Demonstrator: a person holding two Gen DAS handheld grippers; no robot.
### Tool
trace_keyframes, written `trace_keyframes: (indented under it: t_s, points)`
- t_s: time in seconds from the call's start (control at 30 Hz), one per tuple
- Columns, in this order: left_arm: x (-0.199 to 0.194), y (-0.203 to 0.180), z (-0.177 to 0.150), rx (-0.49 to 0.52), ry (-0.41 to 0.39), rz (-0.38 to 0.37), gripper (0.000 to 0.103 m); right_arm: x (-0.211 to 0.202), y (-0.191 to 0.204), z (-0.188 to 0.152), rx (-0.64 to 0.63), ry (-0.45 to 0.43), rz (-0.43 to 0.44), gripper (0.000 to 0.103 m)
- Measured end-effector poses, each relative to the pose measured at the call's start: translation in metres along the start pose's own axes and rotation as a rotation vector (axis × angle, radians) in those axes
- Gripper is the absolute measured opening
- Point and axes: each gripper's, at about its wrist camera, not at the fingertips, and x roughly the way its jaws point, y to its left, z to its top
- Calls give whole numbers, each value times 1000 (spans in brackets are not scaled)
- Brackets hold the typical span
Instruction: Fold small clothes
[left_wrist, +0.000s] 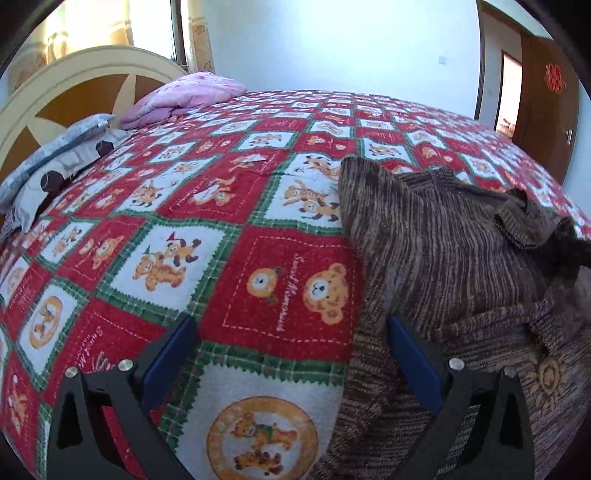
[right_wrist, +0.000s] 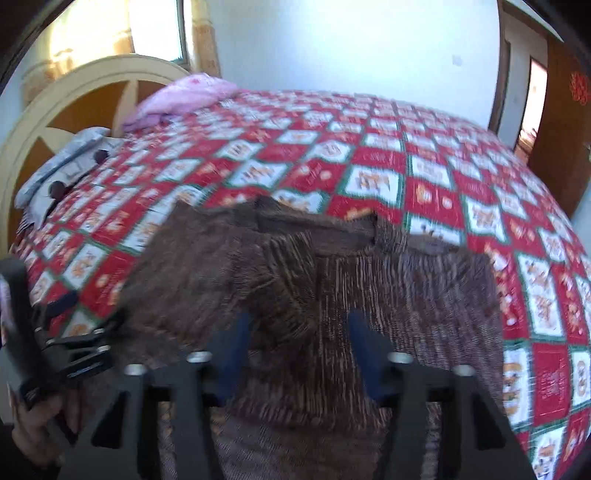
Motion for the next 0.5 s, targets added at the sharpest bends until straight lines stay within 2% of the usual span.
trace_keyframes:
  t_s: [0.03, 0.2, 0.27, 0.33, 0.4, 0.43, 0.5]
  points:
    - [0, 1, -1, -5, -5, -4, 103, -2, -7, -2, 31, -8, 9, 8]
    - [0, 4, -2, -25, -13, -25, 103, -32, -43, -25, 193, -60, 76, 5]
    - [0, 4, -1, -23, -12, -23, 103, -35, -59, -42, 262, -36, 100, 5]
    - [0, 5, -2, -23, -10, -24, 103, -28, -68, -55, 294, 17, 71, 5]
    - [0, 4, -2, -26, -11, -26, 103, -28, -72, -62, 309, 19, 56, 6]
    - [0, 4, -2, -25, -12, -24, 103, -31, -73, -63, 308, 10, 46, 9]
    - [0, 4, -2, -24, -16, -22, 103, -39, -68, -55, 287, -27, 26, 51]
